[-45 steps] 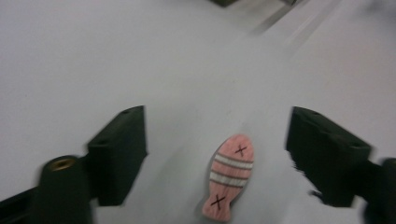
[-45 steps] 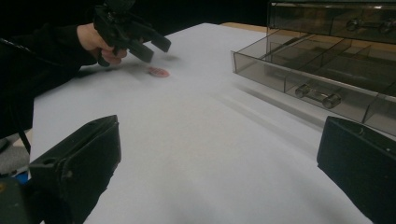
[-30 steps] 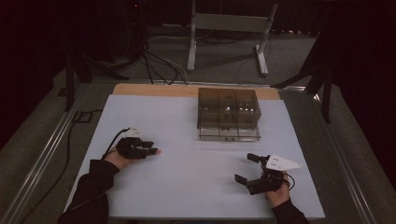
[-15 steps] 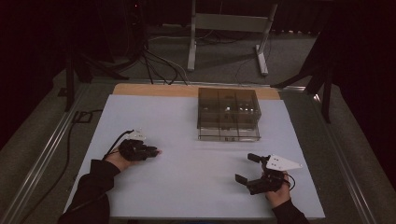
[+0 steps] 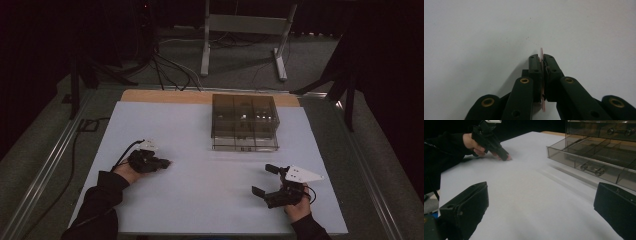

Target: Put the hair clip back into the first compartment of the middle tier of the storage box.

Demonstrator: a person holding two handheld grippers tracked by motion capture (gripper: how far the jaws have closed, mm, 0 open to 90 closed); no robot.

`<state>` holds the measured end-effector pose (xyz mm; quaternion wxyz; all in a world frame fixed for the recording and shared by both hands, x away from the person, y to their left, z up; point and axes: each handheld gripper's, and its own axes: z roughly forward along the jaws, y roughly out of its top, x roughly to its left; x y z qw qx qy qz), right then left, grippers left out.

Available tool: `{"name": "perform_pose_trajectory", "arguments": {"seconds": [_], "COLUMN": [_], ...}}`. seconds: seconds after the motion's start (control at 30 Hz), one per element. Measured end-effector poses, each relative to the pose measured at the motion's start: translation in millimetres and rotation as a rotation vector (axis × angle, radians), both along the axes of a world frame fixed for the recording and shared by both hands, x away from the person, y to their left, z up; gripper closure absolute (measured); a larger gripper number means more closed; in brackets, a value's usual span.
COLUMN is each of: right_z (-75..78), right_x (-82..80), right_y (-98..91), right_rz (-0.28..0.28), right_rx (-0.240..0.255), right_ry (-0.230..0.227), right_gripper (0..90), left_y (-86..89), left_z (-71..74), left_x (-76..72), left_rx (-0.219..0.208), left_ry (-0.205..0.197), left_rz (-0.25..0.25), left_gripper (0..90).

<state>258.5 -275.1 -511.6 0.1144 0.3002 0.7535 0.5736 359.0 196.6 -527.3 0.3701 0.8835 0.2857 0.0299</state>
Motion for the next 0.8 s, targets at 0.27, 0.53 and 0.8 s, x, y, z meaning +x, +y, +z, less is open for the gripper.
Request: {"name": "perform_pose_trajectory", "arguments": {"seconds": [0.27, 0.53, 0.8], "right_z": [-0.5, 0.0, -0.1], "right_x": [-0.1, -0.2, -0.5], "right_y": [-0.6, -1.0, -1.8], "right_rz": [0.003, -0.001, -0.002], "right_rx": [0.002, -0.003, -0.003], "right_ry": [0.002, -0.001, -0.002], "right_gripper": [0.0, 0.0, 0.0], "left_y": [-0.6, -3.8, -13.8], "left_z": [9.3, 15.5, 28.1], "left_x": [0.8, 1.4, 2.0], "left_rx": [-0.017, -0.007, -0.008], "left_ry": [0.006, 0.012, 0.007], "left_rz": [-0.02, -0.029, -0.05], "left_gripper": [87.5, 87.5, 87.5]}}
